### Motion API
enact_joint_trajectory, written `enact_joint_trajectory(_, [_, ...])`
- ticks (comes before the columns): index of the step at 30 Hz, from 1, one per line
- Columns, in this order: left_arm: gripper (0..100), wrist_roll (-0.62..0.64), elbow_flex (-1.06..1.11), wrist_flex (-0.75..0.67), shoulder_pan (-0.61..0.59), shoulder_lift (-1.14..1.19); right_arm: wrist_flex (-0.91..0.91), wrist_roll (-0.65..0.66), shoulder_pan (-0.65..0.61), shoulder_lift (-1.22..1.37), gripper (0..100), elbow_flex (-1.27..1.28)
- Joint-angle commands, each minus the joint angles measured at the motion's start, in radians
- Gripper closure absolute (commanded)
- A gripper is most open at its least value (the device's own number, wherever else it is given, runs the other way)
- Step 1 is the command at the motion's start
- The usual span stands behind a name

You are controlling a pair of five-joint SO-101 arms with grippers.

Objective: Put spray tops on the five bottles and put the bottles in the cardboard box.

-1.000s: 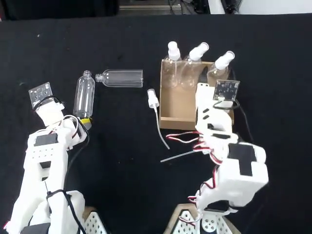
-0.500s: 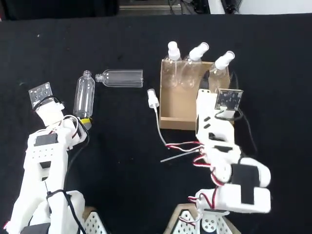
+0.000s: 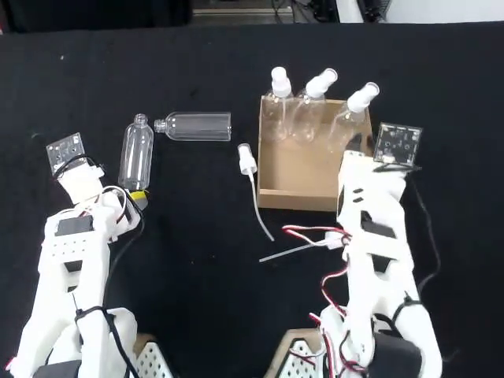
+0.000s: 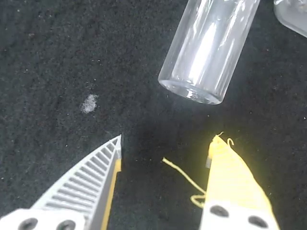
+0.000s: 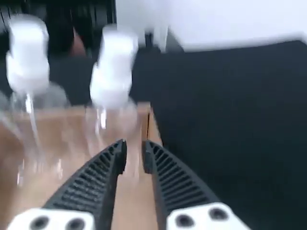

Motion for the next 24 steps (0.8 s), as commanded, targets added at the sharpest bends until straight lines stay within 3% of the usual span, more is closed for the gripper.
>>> enact_joint_trajectory(1, [72,0.005,-0.013,-0.020,0.001,-0.018,0.358,-0.008,0.009,-0.048,98.8,-0.205])
enact_joint_trajectory(5, [72,0.005,-0.013,-0.020,0.001,-0.018,0.526,-0.009,0.008,0.048,98.8,-0.371])
enact_joint_trajectory(24, [72,0.003,-0.013,-0.020,0.001,-0.018,0.531,-0.009,0.008,0.492,98.7,-0.627])
